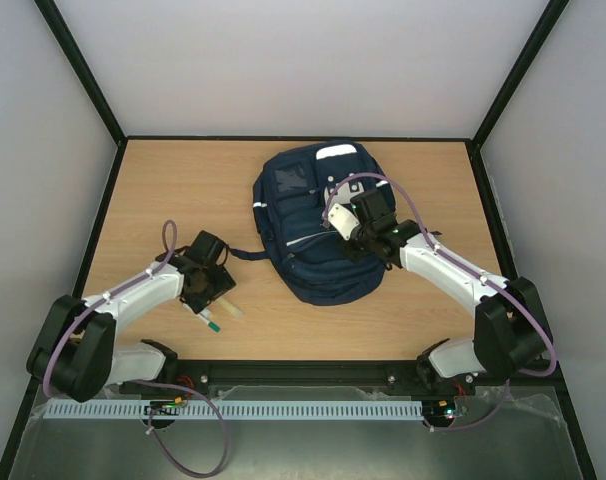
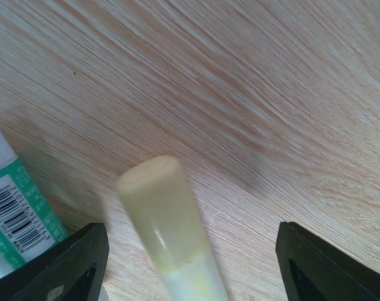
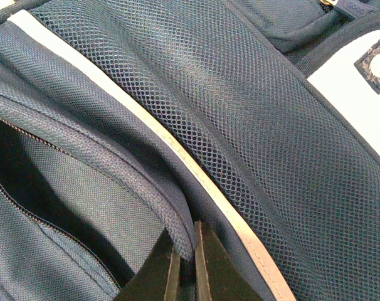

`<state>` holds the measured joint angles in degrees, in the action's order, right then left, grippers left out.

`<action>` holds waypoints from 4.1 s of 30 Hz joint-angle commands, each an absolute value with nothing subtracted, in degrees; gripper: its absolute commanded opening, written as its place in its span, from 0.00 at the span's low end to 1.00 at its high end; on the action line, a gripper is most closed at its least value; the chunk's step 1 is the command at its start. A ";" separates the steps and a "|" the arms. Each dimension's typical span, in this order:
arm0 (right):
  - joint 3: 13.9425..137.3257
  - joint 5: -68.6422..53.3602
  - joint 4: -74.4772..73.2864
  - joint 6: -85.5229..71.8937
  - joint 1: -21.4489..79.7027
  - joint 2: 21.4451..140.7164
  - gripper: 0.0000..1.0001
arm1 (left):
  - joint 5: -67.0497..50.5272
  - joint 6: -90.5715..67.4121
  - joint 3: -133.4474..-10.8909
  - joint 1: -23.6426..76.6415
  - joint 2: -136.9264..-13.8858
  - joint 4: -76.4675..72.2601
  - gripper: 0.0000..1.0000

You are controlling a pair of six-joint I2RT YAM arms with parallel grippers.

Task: Pack the student bag
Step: Adjust the student bag at the center of the board, then pick up the stationery from the center of the board, then place the stationery in the student bag.

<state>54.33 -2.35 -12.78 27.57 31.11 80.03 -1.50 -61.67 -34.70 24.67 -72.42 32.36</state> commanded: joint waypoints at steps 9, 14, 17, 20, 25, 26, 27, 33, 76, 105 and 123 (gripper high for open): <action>53.52 -2.99 -12.14 25.64 30.76 79.02 0.01 | -0.87 -57.17 -39.75 27.32 -80.56 30.77 0.60; 53.36 -2.99 -11.96 25.75 30.76 79.03 0.01 | -1.28 -51.24 -43.31 30.67 -84.85 32.49 0.54; 53.34 -3.07 -11.95 25.84 30.76 79.06 0.01 | -0.71 -47.38 -46.06 33.29 -87.72 35.15 0.58; 53.31 -3.33 -12.04 25.84 30.76 78.94 0.01 | 0.54 -44.99 -47.43 35.46 -89.40 38.67 0.60; 53.22 -3.60 -11.95 25.84 30.73 78.69 0.01 | -0.09 -43.48 -46.54 36.22 -88.89 40.66 0.60; 53.21 -3.67 -11.95 25.84 30.76 78.67 0.01 | 0.35 -43.27 -46.79 36.42 -88.74 41.15 0.60; 53.24 -3.77 -11.95 25.86 30.75 78.76 0.01 | 1.02 -43.25 -47.02 36.65 -88.62 41.74 0.59; 53.24 -4.22 -12.04 25.89 30.76 78.76 0.01 | 1.57 -42.41 -47.96 37.00 -89.44 41.57 0.46; 82.87 -11.23 -30.99 23.51 30.75 84.40 0.01 | 15.16 10.11 -68.45 62.89 -80.92 15.18 0.20; 83.54 -14.11 -31.30 21.97 30.76 84.25 0.01 | 49.27 33.48 -76.95 63.44 -106.46 2.45 0.46; 77.56 -12.65 -27.50 21.62 30.72 81.50 0.01 | 46.51 21.20 -65.54 78.30 -87.68 9.37 0.52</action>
<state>79.09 -11.38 -31.57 23.31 30.44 85.41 46.19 26.96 -68.95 73.43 -93.01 5.89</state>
